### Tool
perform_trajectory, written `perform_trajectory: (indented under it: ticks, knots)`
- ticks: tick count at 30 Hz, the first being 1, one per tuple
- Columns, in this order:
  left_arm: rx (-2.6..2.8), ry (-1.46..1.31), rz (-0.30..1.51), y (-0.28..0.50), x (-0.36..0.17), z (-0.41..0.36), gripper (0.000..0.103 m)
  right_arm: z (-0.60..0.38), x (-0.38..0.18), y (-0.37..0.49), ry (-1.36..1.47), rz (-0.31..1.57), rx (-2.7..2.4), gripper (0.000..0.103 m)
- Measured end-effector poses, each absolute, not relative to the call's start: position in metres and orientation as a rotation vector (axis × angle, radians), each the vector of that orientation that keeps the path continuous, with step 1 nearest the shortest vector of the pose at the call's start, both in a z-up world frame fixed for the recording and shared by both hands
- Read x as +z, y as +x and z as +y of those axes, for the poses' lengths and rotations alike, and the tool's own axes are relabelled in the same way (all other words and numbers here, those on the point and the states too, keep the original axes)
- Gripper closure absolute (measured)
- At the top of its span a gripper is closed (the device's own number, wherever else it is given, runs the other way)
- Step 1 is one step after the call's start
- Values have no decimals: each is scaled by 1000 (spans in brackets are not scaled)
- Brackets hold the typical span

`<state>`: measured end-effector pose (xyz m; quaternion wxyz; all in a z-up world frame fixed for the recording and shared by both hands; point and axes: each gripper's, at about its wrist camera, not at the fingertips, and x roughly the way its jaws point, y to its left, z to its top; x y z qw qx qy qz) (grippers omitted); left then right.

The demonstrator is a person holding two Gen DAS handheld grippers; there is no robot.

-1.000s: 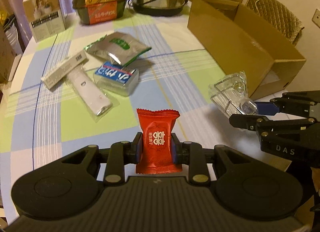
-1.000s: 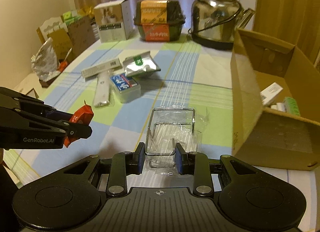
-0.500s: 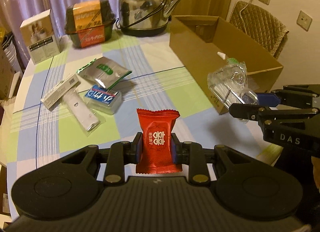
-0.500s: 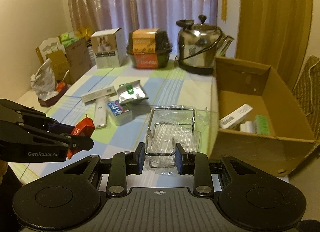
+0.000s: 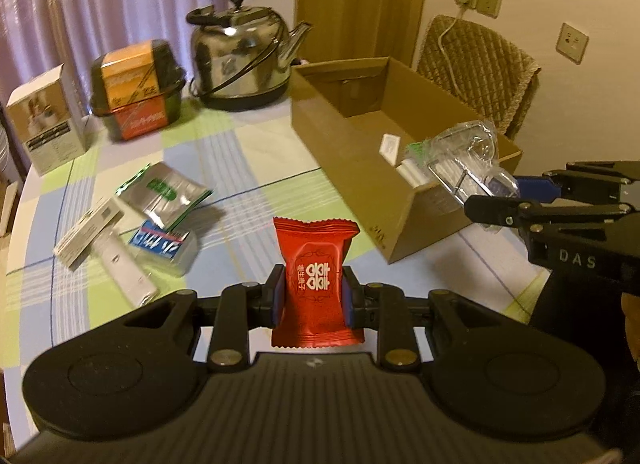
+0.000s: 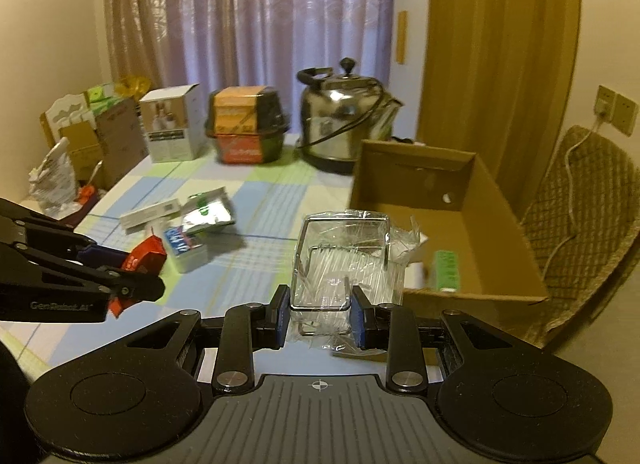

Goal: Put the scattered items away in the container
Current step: 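Carry the candy in the left tool and hook package in the right tool over the box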

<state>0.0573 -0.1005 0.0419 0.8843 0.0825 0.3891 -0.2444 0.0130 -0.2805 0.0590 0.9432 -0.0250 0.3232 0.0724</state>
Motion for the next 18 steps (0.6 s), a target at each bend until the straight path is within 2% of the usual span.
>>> perform_trajectory:
  ticks: [18]
  knots:
    - [-637,266,746,100,66,-194,80,-349,75,47,-53,619,56,70]
